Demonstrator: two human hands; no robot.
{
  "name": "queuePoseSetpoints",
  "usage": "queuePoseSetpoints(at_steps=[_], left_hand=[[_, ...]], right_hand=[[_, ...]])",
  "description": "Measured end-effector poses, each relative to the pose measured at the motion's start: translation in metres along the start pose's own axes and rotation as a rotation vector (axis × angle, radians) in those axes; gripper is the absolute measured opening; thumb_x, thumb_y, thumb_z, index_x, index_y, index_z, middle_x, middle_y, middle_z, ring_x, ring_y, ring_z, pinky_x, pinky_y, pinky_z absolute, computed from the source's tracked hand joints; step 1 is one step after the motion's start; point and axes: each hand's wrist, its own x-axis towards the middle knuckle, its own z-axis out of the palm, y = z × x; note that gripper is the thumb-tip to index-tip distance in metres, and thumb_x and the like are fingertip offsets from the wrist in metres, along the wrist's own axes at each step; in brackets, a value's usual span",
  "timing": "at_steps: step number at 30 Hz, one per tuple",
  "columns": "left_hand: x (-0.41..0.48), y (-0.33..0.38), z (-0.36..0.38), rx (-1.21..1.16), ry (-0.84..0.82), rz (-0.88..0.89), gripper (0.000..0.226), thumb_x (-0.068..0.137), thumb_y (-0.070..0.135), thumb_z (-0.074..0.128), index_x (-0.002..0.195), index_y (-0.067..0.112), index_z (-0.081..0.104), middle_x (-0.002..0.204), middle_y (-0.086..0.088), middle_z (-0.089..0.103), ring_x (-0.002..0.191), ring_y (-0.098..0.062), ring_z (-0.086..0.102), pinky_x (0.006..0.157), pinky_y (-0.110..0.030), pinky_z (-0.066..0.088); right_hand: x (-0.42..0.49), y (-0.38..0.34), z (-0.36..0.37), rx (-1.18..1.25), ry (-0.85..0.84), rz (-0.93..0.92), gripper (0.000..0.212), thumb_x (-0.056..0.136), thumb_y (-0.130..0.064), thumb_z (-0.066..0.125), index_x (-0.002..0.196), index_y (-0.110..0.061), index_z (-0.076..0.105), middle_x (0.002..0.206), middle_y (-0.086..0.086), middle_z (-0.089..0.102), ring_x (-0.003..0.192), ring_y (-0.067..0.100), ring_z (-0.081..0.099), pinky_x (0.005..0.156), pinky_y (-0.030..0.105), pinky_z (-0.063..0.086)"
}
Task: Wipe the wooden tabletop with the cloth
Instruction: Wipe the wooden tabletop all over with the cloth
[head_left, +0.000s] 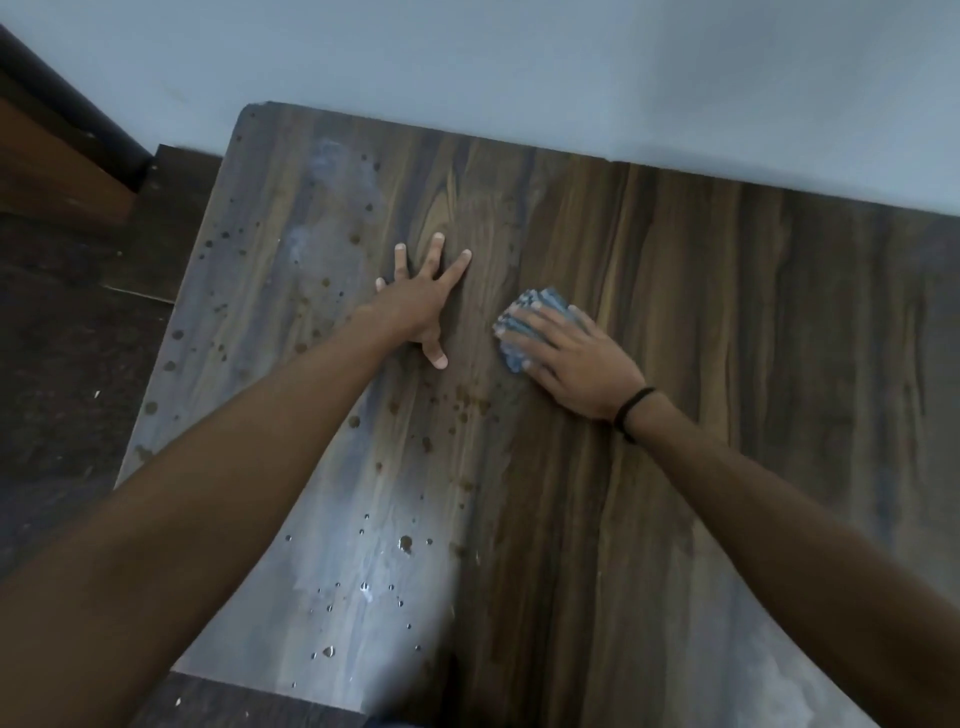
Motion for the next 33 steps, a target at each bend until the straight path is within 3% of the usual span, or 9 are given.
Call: queuePoseSetpoints(at_steps=[4,5,9,14,19,24,29,30,33], left_hand=[[-0.002,-0.001,-0.001,-0.012,-0.004,-0.002,0.151,0.061,0.031,0.095,0.153,0.038,-0.025,0.155,0.001,-0.044,0.143,-0.047,-0.029,0.112,-0.074,0.01],[-0.003,-0.001,0.0,-0.021,0.002,0.001,0.151,0.061,0.032,0.095,0.153,0.038,-0.024,0.155,0.001,-0.043,0.144,-0.047,-0.029,0.112,-0.073,0.01],[-0.014,-0.007,0.01,-0.016,0.052,0.03,0.147,0.061,0.037,0.094,0.155,0.037,-0.018,0.158,0.0,-0.039,0.145,-0.047,-0.026,0.114,-0.072,0.01],[-0.035,-0.013,0.042,-0.01,0.026,0.047,0.146,0.061,0.037,0.094,0.155,0.039,-0.018,0.159,0.001,-0.038,0.145,-0.047,-0.025,0.111,-0.075,0.012],[-0.038,-0.012,0.042,-0.04,0.013,0.046,0.146,0.062,0.034,0.095,0.155,0.039,-0.018,0.158,0.002,-0.039,0.145,-0.046,-0.026,0.11,-0.074,0.013],[-0.062,-0.011,0.054,-0.091,0.1,0.022,0.143,0.064,0.034,0.093,0.157,0.034,-0.017,0.16,0.0,-0.036,0.146,-0.045,-0.024,0.114,-0.073,0.011],[-0.107,-0.024,0.095,-0.101,0.059,0.006,0.148,0.061,0.041,0.093,0.155,0.036,-0.02,0.156,0.001,-0.041,0.145,-0.045,-0.027,0.112,-0.073,0.008],[-0.114,-0.028,0.105,-0.093,0.039,-0.007,0.148,0.061,0.04,0.093,0.155,0.036,-0.02,0.156,0.001,-0.042,0.145,-0.045,-0.026,0.112,-0.073,0.009],[-0.123,-0.036,0.131,-0.098,-0.003,-0.03,0.148,0.061,0.037,0.094,0.155,0.037,-0.021,0.155,0.002,-0.044,0.145,-0.044,-0.027,0.113,-0.074,0.011]], right_hand=[[0.03,-0.005,-0.013,0.15,0.154,0.537,0.052,0.107,-0.039,0.031,0.159,-0.032,0.029,0.168,-0.001,0.022,0.155,0.023,0.015,0.124,0.055,0.015],[0.029,-0.025,-0.01,0.129,0.167,0.516,0.052,0.107,-0.038,0.033,0.159,-0.032,0.029,0.168,0.0,0.023,0.155,0.024,0.016,0.123,0.056,0.016],[-0.013,-0.054,0.008,0.02,0.0,0.033,0.051,0.108,-0.042,0.03,0.159,-0.036,0.026,0.168,-0.006,0.02,0.155,0.018,0.015,0.124,0.048,0.013],[0.005,-0.052,-0.004,0.135,0.074,0.477,0.053,0.108,-0.041,0.028,0.16,-0.035,0.021,0.169,-0.004,0.017,0.156,0.02,0.01,0.125,0.051,0.01],[-0.052,-0.088,0.017,0.023,-0.026,0.02,0.05,0.108,-0.042,0.028,0.158,-0.036,0.027,0.168,-0.006,0.02,0.155,0.018,0.015,0.125,0.049,0.015],[-0.036,-0.086,0.004,0.178,0.076,0.555,0.054,0.108,-0.041,0.029,0.161,-0.035,0.019,0.17,-0.004,0.014,0.157,0.019,0.006,0.125,0.054,0.011],[-0.092,-0.111,0.03,0.017,-0.045,-0.048,0.05,0.109,-0.043,0.028,0.158,-0.036,0.026,0.168,-0.006,0.02,0.156,0.018,0.015,0.126,0.049,0.014],[-0.087,-0.105,0.027,0.024,-0.04,-0.005,0.05,0.109,-0.043,0.028,0.159,-0.037,0.025,0.168,-0.007,0.018,0.156,0.017,0.013,0.125,0.05,0.014],[-0.064,-0.12,0.019,0.16,0.037,0.439,0.053,0.109,-0.041,0.029,0.161,-0.037,0.02,0.169,-0.006,0.015,0.157,0.017,0.006,0.125,0.053,0.011]])
